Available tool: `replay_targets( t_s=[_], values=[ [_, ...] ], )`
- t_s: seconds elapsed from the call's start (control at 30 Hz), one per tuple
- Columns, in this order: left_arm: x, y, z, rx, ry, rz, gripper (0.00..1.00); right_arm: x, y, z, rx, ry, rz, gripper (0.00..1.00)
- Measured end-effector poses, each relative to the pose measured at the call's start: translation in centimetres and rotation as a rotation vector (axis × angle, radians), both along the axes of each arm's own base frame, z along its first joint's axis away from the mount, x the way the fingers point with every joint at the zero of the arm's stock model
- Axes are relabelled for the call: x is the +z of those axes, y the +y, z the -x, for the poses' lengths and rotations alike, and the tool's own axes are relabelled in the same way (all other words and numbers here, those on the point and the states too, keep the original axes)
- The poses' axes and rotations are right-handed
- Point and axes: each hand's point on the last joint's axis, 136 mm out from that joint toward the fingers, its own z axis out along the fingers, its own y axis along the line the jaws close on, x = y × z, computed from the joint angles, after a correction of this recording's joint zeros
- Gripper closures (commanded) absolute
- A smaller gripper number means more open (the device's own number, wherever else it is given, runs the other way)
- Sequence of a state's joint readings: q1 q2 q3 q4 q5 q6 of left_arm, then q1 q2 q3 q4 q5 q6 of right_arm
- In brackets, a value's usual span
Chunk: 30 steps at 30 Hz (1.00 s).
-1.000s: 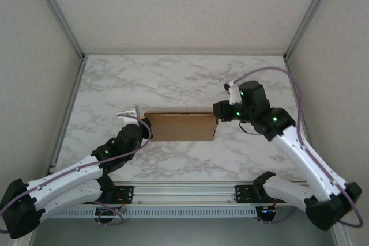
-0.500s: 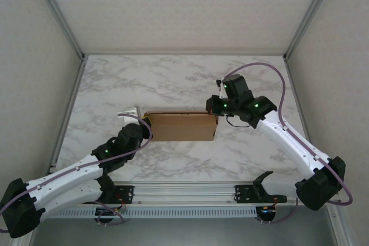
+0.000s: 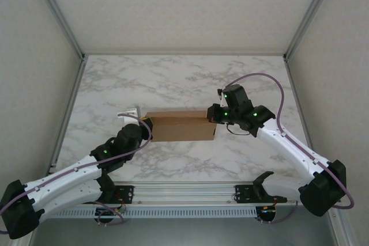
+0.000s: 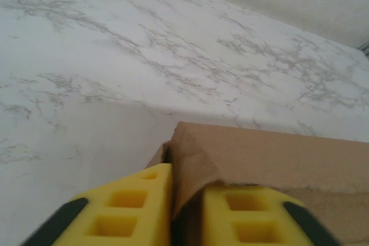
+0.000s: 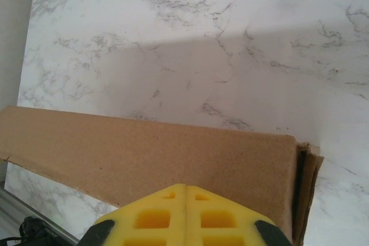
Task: Fold the paper box
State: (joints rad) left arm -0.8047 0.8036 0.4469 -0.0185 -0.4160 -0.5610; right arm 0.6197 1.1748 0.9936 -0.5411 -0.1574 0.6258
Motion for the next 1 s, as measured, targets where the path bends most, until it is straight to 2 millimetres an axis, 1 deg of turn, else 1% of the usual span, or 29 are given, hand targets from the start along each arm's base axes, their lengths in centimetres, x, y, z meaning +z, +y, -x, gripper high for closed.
replay_targets(
  t_s=[0.13,0.23,0.43,0.57,0.63,0.7,0.77,0.83,0.87,0.93,1.0],
  values=[
    [-0.8,0.1,0.8,-0.025,0.046,-0.032,0.50,-0.1,-0.1,0.1,-0.003,0.001,0.004,0.99],
    [-0.4,0.1,1.2,-0.041,0.063,-0.029,0.47,-0.1,-0.2,0.1,-0.010,0.002,0.003,0.98],
    [0.7,-0.2,2.5,-0.099,0.081,0.020,0.44,-0.2,-0.5,-0.2,-0.034,-0.005,0.014,0.98],
    [2.7,-0.4,3.5,-0.151,0.056,0.077,0.44,-0.2,-0.7,-0.4,-0.044,-0.008,0.020,0.98],
    [4.0,-0.7,3.9,-0.186,0.034,0.106,0.51,-0.2,-0.7,-0.4,-0.048,-0.011,0.023,0.98],
    [5.3,-1.0,4.2,-0.213,0.009,0.122,0.53,-0.2,-0.7,-0.4,-0.047,-0.012,0.024,0.98],
    [6.7,-1.0,4.3,-0.222,-0.019,0.132,0.51,-0.3,-0.8,-0.4,-0.049,-0.012,0.026,0.98],
    [8.1,-0.7,4.1,-0.209,-0.051,0.140,0.39,-0.5,-0.8,-0.3,-0.049,-0.008,0.028,0.98],
    [8.4,-0.6,3.9,-0.201,-0.059,0.137,0.36,-0.6,-0.9,-0.2,-0.050,-0.007,0.029,0.98],
    [9.1,-0.3,3.3,-0.169,-0.068,0.126,0.35,-0.7,-1.0,0.0,-0.049,-0.005,0.028,0.98],
    [9.3,-0.4,2.3,-0.143,-0.060,0.114,0.35,-0.7,-1.1,0.2,-0.049,-0.008,0.025,0.98]
  ],
)
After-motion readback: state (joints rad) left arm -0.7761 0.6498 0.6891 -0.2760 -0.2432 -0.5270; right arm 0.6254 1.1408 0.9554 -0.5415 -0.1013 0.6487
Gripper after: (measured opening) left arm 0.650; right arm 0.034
